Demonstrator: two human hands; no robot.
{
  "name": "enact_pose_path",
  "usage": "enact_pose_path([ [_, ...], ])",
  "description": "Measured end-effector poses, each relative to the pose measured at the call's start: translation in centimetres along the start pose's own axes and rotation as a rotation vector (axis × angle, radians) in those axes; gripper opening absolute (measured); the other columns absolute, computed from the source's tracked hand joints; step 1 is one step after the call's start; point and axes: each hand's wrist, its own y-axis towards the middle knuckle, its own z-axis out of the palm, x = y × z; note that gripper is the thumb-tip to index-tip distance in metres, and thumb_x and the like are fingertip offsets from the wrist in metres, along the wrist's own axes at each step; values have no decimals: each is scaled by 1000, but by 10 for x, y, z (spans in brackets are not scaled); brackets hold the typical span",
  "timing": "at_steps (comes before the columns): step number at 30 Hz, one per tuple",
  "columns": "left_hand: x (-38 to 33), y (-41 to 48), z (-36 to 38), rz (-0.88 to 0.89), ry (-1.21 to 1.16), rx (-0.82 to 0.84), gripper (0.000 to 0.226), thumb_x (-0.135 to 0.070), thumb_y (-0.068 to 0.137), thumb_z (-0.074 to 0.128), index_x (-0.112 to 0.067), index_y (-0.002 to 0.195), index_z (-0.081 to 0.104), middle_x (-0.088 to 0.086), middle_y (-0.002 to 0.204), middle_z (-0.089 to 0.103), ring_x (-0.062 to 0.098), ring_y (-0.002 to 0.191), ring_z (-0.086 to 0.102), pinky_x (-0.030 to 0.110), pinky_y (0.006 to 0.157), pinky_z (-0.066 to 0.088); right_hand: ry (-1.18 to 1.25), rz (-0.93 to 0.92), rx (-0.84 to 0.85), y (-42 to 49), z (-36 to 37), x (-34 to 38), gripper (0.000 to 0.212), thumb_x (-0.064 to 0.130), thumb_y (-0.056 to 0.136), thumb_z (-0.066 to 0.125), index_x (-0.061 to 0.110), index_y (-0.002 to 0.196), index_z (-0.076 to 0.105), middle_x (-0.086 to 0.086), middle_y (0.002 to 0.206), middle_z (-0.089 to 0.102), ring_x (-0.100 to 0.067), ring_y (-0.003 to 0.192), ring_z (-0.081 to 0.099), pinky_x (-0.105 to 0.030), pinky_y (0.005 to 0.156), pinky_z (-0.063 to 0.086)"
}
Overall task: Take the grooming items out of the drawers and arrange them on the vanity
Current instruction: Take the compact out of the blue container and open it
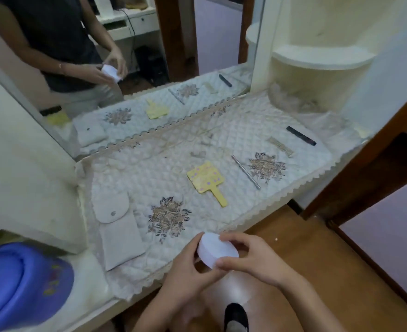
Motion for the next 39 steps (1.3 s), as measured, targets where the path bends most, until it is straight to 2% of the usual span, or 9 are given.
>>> enact_pose_path([
  [4, -2, 10, 2, -65, -15, -67, 71, -50, 42, 80, -43, 106, 51, -29, 103, 64, -10, 102, 59, 20, 91, 49, -58, -1, 109, 21, -14, 3, 66, 45, 62, 80, 23, 120, 58, 12, 121, 58, -2, 110, 55, -23, 96, 46],
  [8, -2, 28, -7, -101, 4, -81, 42, -12, 67, 80, -31, 92, 53, -28, 80, 69, -23, 77, 58, 2, 65, 46, -60, 16, 125, 49, -12, 3, 58, 46, 61, 80, 24, 113, 63, 12, 110, 64, -1, 102, 59, -23, 91, 48],
  [11, 2, 51, -25, -91, 54, -42, 61, -33, 59, 84, -39, 108, 48, -23, 112, 57, -24, 96, 52, 5, 79, 46, -78, 26, 107, 74, -13, 6, 56, 51, 56, 80, 27, 105, 67, 10, 102, 68, -2, 95, 62, -24, 87, 50],
  [15, 4, 82, -48, -92, 21, -28, 70, -46, 47, 83, -47, 107, 45, -19, 121, 56, -6, 112, 54, 19, 94, 46, -87, 41, 141, 113, -18, 21, 52, 42, 62, 80, 17, 106, 68, 7, 101, 69, -3, 92, 63, -18, 79, 48],
  [19, -1, 99, -65, -47, -72, -6, 63, -22, 58, 83, -36, 108, 48, -19, 114, 57, -14, 104, 55, 5, 80, 44, -8, -14, 189, 151, -26, 43, 20, 31, 80, 68, 14, 88, 75, 5, 83, 71, -2, 75, 60, -18, 70, 44],
  [22, 7, 105, -76, -18, -98, -20, 67, 0, 69, 77, -28, 119, 43, -18, 116, 53, -23, 96, 53, 2, 76, 43, -50, -4, 259, 176, -26, 57, 34, 40, 82, 63, 11, 63, 66, 2, 61, 61, -12, 59, 55, -22, 62, 41],
  [26, 23, 108, -84, -20, 32, -84, 72, -24, 61, 83, -41, 119, 43, -20, 122, 54, -3, 117, 50, 23, 96, 48, -61, 62, 193, 209, -16, 65, 66, 66, 74, 54, 1, 63, 50, -10, 63, 41, -17, 52, 52, -29, 62, 43],
  [33, 43, 120, -72, -12, 424, -429, 72, -50, 59, 72, -40, 121, 35, -21, 119, 43, 3, 118, 37, 20, 94, 28, -312, -112, 161, 254, 13, 76, 54, 49, 92, 38, 14, 54, 26, -3, 51, 29, -20, 50, 34, -30, 54, 25],
  [39, 59, 134, -48, -84, 465, -592, 86, -49, 62, 68, -24, 136, 33, -8, 137, 38, 10, 131, 25, 25, 103, 25, -364, -165, 185, 272, 9, 70, 38, 35, 94, 44, 14, 63, 48, -3, 66, 49, -15, 60, 42, -18, 52, 31],
])
